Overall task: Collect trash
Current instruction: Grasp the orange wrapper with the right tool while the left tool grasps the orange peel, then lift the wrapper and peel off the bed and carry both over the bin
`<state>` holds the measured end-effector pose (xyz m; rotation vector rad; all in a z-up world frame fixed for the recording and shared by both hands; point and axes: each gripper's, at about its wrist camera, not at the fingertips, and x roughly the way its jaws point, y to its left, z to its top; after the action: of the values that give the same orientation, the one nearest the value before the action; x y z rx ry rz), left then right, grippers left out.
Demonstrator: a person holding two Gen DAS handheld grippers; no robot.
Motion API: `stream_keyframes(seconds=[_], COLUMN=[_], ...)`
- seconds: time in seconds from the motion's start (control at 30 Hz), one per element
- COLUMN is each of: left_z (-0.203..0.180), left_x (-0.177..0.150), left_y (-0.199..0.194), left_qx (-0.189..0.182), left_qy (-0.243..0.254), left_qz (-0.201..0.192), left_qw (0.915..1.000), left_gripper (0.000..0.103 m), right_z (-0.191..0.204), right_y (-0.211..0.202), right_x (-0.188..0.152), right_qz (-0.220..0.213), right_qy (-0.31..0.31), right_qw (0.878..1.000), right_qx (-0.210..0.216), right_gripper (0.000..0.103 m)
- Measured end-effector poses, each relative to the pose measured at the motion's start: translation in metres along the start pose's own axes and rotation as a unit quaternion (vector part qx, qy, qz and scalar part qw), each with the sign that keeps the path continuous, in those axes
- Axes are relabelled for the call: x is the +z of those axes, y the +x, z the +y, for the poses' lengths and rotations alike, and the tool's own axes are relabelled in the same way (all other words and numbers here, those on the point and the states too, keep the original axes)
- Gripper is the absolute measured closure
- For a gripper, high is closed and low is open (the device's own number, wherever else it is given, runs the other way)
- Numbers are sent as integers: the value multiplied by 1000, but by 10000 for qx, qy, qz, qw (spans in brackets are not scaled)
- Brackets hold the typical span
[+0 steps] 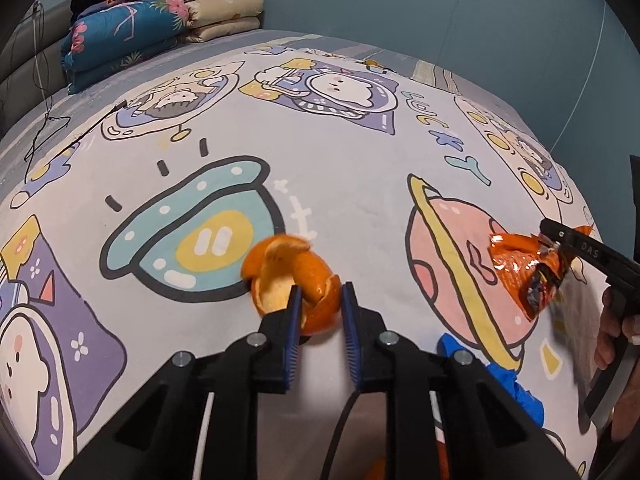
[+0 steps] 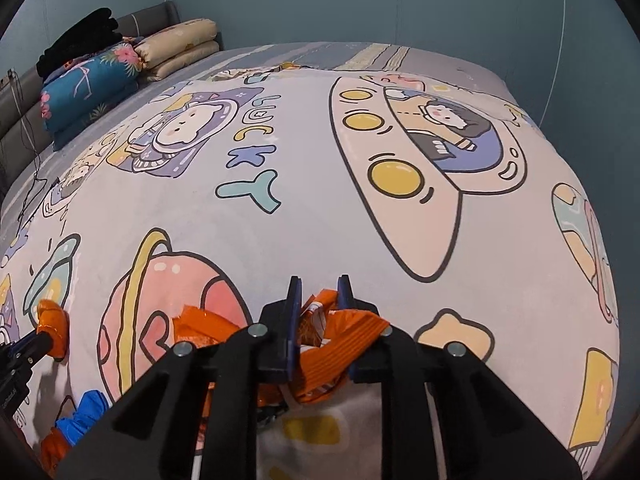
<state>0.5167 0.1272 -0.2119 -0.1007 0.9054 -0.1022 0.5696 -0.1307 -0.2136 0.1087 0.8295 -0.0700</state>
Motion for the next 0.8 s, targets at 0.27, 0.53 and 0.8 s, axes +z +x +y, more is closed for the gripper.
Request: stream_keyframes(seconds=[0.27,0.53,0.8], left_z=[18,26,12], left_x=[2,-5,-22], left_y=[-20,-59,-118], left_qx=[-77,-164,-307], left_qy=[-321,-442,-405], left_qz=[-80,-267,-526], left_qw=[9994,9985,9973], left_gripper=[85,85,85], right_z=[0,6,-4], right_y=[-38,-89,-157], right_x=[3,-5,-18], right_qz=[-233,-354,-590], right_qy=[-104,-244,-248], right_qw=[9997,9989,9975], right_qx=[44,172,293], right_gripper=[88,88,88])
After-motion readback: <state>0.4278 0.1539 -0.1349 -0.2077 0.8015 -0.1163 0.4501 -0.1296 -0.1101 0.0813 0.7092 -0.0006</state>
